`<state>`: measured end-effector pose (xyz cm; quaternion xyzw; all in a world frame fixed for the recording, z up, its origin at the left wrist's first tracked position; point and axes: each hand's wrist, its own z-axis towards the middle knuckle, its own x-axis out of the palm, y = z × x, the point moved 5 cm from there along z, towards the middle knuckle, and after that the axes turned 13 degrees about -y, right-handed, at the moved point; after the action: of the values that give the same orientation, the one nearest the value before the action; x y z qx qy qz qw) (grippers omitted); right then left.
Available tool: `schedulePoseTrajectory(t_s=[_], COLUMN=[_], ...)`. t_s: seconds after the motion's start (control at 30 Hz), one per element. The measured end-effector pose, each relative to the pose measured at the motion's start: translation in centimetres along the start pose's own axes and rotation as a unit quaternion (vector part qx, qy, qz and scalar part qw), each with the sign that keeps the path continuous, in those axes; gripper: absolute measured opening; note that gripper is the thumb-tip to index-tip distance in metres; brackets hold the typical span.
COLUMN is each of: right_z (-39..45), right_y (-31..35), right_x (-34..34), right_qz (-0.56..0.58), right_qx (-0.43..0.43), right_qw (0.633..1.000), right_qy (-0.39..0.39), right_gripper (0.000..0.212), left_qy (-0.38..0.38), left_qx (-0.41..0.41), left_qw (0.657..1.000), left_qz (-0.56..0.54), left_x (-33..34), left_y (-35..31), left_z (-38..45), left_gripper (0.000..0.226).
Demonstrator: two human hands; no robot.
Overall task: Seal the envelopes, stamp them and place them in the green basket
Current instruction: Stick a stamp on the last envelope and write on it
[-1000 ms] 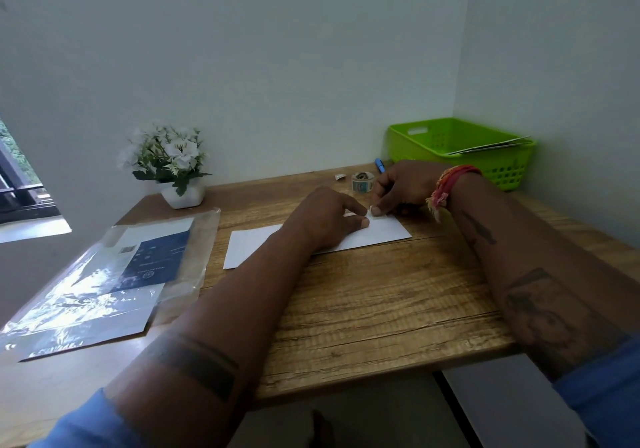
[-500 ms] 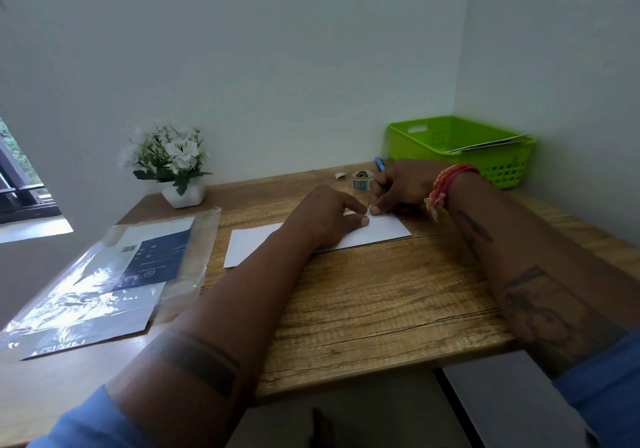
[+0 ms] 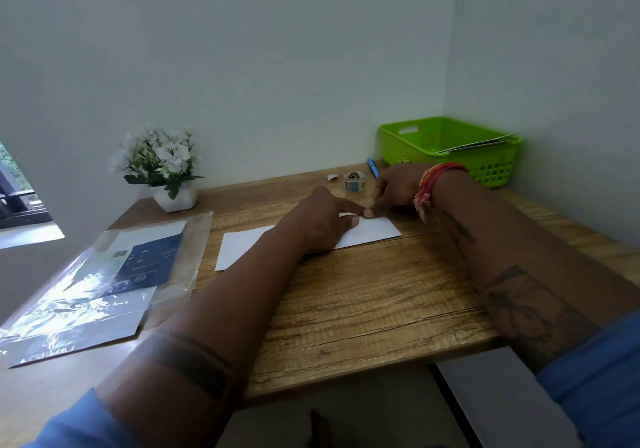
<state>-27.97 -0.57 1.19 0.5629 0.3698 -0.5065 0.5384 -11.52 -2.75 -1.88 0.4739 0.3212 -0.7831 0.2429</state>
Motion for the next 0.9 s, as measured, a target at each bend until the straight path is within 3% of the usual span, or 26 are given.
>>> schedulePoseTrajectory(t_s=[0.17,0.33,0.5,0.6,0.73,0.9], right_z=[-0.9,-0.4,1.1,0.8,-0.2,-1.1], right_y=[-0.6,-1.1,-0.9,-1.0,-0.6,-0.9], right_x=[-0.4,-0.3,0.7,0.6,0.3,-0.3], right_qz=[0.041,-0.026,-0.069,-0.048,-0.043,0.027], right_qx=[0.004,0.022,0.045,0.045,0.024,0.01], right_qw=[0.998,0.999,0.995,0.996,0.999,0.999], right_qy=[0.036,-0.02,-0.051,-0.058,-0.017,0.015], right_gripper=[0.051,0.064,0.048,0.053,0.065,0.058], left_qy=[0.016,0.02,0.021,0.02,0.017,0.015], left_qx=[-0.016,-0.009,-0.004,-0.004,-0.01,-0.012], left_qw=[0.999,1.0,1.0,1.0,1.0,1.0], left_qz=[0.023,0.02,0.02,0.018,0.016,0.023], left_x=[0.1,0.2,0.4,0.3,0.2,0.2], left_y=[0.0,0.0,0.4,0.3,0.2,0.2], left_z=[0.1,0.0,0.1,0.0,0.1,0.1], left_gripper=[0.039,0.039,0.038,0.039,0.039,0.039])
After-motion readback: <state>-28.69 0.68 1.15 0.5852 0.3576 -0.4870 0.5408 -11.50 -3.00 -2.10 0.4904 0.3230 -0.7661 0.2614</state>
